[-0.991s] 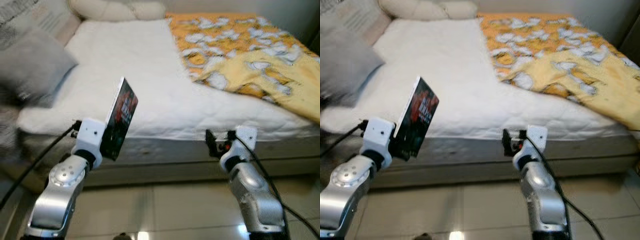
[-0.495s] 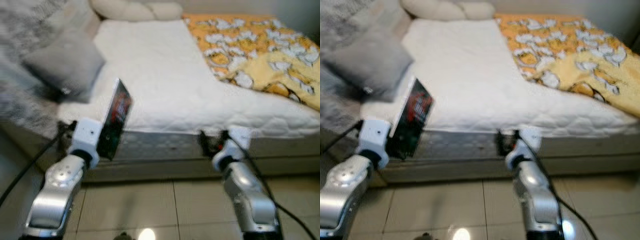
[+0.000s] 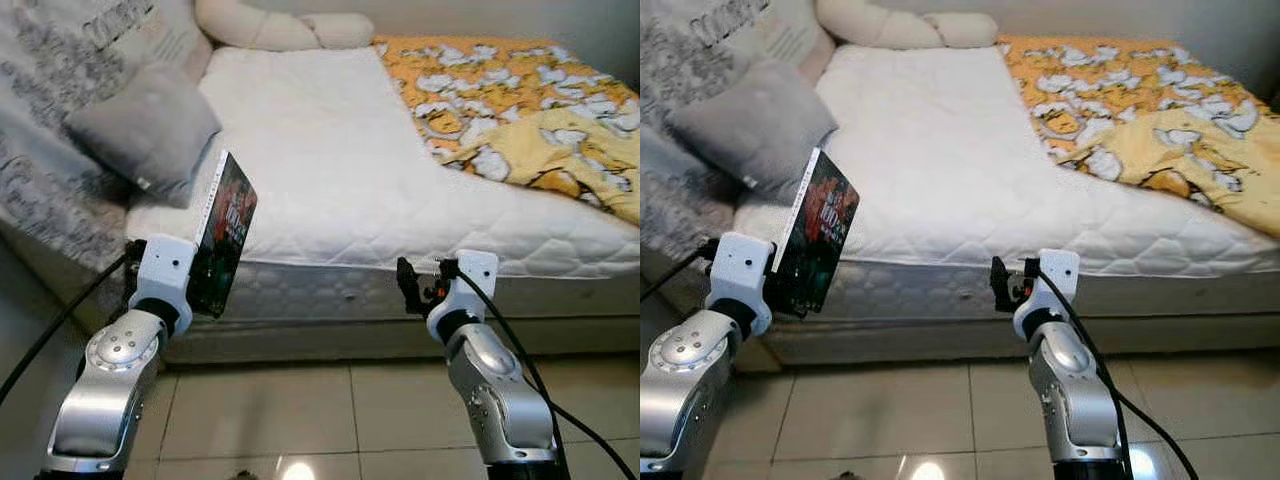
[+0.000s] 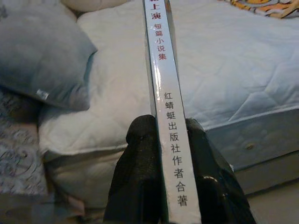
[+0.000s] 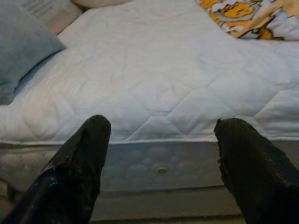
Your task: Clean up the room
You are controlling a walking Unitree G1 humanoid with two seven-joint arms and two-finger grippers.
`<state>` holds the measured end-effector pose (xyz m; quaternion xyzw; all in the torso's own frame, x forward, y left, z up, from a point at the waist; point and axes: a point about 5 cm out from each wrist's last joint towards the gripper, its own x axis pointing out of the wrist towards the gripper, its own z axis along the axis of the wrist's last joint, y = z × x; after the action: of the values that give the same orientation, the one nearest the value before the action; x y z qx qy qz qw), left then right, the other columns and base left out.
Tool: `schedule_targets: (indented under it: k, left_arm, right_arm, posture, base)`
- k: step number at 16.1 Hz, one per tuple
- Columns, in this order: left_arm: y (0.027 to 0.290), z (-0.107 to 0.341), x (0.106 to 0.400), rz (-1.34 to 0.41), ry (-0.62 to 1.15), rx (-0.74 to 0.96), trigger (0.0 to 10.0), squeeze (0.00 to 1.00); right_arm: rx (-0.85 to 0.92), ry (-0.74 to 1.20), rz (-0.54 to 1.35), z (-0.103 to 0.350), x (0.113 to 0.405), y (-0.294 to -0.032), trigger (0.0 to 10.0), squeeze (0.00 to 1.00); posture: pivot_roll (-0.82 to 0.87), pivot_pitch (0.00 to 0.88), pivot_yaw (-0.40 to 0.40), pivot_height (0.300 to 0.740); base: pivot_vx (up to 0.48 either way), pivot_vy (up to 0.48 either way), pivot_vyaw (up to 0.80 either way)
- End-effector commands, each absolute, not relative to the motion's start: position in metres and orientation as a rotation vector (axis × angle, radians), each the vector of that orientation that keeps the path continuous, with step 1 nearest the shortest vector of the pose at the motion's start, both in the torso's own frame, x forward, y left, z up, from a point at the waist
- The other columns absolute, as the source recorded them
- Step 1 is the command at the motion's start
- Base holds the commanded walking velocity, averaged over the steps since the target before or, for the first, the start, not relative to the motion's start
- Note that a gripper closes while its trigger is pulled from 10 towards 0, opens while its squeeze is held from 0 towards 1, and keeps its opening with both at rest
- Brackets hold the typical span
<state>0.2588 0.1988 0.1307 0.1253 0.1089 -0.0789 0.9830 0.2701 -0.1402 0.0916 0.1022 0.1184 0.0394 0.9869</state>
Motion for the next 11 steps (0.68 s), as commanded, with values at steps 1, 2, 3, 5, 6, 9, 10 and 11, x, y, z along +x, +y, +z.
schedule_targets:
  k: [1,2,3,5,6,9,10,11]
  left_arm:
    - [0.1955,0.1398,0.2608,-0.172,0.180,0.257,10.0,0.00]
    - [0.1956,0.1399,0.2607,-0.172,0.181,0.257,10.0,0.00]
    - [0.1957,0.1399,0.2607,-0.173,0.182,0.258,10.0,0.00]
    - [0.1962,0.1402,0.2609,-0.176,0.184,0.262,10.0,0.00]
    - [0.1970,0.1405,0.2608,-0.175,0.183,0.263,10.0,0.00]
    - [0.1985,0.1407,0.2600,-0.170,0.184,0.263,10.0,0.00]
    - [0.1985,0.1406,0.2598,-0.169,0.185,0.263,10.0,0.00]
    - [0.1981,0.1402,0.2596,-0.171,0.186,0.261,10.0,0.00]
  right_arm:
    - [0.201,0.227,0.070,0.0948,0.2717,-0.1429,10.0,0.00]
    - [0.202,0.227,0.069,0.0948,0.2719,-0.1430,10.0,0.00]
    - [0.202,0.227,0.069,0.0949,0.2720,-0.1431,10.0,0.00]
    - [0.201,0.228,0.072,0.0946,0.2723,-0.1422,10.0,0.00]
    - [0.200,0.228,0.076,0.0945,0.2721,-0.1411,10.0,0.00]
    - [0.195,0.230,0.093,0.0938,0.2709,-0.1388,10.0,0.00]
    - [0.193,0.230,0.098,0.0937,0.2709,-0.1384,10.0,0.00]
    - [0.170,0.228,0.138,0.0946,0.2709,-0.1347,10.0,0.00]
  posture:
    - [0.04,0.000,-0.003,0.740]
    - [0.04,0.000,-0.003,0.740]
    - [0.04,0.000,-0.003,0.740]
    - [0.04,0.000,-0.003,0.740]
    - [0.05,0.000,-0.005,0.740]
    - [0.05,0.000,-0.001,0.740]
    - [0.05,0.000,0.000,0.740]
    - [0.05,0.000,0.001,0.740]
  base:
    - [0.292,0.000,0.00]
    - [0.300,0.000,0.00]
    - [0.300,0.000,0.00]
    - [0.302,0.000,0.00]
    - [0.304,0.000,0.00]
    - [0.303,0.000,0.00]
    - [0.307,0.000,0.00]
    - [0.315,0.000,0.00]
